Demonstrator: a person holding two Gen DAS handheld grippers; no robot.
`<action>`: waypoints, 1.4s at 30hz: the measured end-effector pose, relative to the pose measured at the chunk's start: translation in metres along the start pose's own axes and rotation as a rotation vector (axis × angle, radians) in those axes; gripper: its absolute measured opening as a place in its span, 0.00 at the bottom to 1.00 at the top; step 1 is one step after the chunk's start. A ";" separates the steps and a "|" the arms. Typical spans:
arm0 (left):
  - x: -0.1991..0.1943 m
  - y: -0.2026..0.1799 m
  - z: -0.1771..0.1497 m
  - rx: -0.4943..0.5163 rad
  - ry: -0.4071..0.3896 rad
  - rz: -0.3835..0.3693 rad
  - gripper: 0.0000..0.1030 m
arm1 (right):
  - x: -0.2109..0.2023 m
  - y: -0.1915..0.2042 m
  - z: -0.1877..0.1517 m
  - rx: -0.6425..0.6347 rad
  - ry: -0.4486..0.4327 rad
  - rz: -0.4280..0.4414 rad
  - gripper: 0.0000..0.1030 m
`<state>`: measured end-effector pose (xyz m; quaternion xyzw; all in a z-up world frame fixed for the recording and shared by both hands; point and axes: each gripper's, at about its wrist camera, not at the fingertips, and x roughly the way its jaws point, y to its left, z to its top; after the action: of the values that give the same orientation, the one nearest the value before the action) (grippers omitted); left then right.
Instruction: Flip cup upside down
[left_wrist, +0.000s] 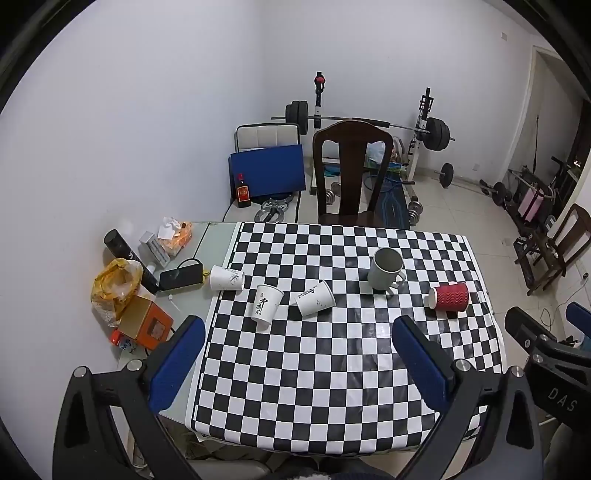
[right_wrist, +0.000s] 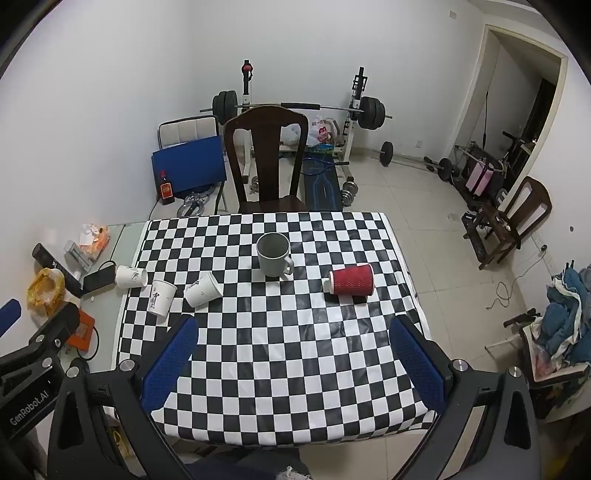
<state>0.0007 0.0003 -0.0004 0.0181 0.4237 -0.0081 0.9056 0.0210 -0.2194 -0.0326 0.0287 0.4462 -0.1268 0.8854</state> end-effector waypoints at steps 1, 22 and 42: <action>0.000 0.000 0.000 -0.001 0.000 0.001 1.00 | 0.001 0.001 0.005 -0.001 -0.001 0.000 1.00; 0.001 0.000 0.000 -0.001 0.002 -0.005 1.00 | -0.006 0.001 0.006 0.001 -0.008 -0.003 1.00; 0.000 0.000 0.000 -0.003 0.000 -0.009 1.00 | -0.008 0.003 0.008 -0.004 -0.013 -0.007 1.00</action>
<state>0.0003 0.0008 -0.0006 0.0148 0.4236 -0.0117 0.9057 0.0236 -0.2166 -0.0214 0.0246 0.4408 -0.1290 0.8880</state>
